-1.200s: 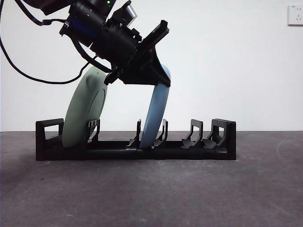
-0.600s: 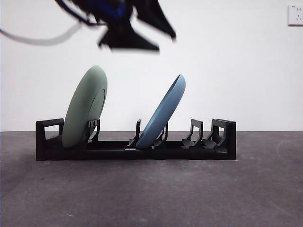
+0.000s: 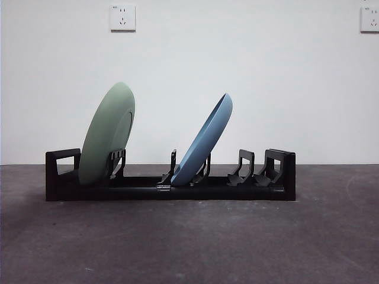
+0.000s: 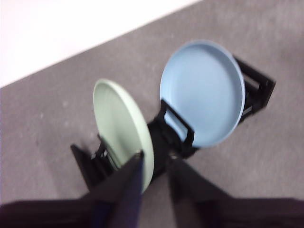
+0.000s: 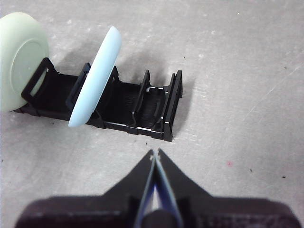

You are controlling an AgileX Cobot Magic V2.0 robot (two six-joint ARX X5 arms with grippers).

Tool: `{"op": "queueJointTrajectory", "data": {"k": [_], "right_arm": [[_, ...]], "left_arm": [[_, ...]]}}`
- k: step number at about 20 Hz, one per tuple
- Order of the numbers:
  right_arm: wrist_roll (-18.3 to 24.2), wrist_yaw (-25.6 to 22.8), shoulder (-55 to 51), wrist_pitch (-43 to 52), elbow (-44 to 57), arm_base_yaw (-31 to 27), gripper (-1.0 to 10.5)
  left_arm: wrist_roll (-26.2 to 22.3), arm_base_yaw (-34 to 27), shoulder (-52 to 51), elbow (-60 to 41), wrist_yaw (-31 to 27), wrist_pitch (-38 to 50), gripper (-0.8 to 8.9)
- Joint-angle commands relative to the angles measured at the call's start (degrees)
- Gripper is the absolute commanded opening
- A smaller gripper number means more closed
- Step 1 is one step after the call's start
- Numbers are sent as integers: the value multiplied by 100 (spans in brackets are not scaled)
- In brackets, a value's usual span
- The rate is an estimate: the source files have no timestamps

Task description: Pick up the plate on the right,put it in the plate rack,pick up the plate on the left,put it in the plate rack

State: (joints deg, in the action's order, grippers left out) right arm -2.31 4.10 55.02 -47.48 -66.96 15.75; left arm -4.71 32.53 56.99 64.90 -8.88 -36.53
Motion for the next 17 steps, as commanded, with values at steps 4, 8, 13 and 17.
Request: {"op": "queueJointTrajectory", "data": {"k": [4,8,13,17], "right_arm": [[-55,-7,-658,1139,841,13,-12],[-280,-166,-1445,2052,1976,17,-12],[-575,-166,-2426,2935,3318,17,-12],[-579,-168,-2365,2546,3458,15,2]], "left_arm": [[-153,-229,-15,-192,0,-247,-8],[-96,-273,-299,-835,2,131,-8],[282,-273,-1143,-2109,-4,1043,-8],[343,-273,-1392,-2402,2,1154,-4]]}}
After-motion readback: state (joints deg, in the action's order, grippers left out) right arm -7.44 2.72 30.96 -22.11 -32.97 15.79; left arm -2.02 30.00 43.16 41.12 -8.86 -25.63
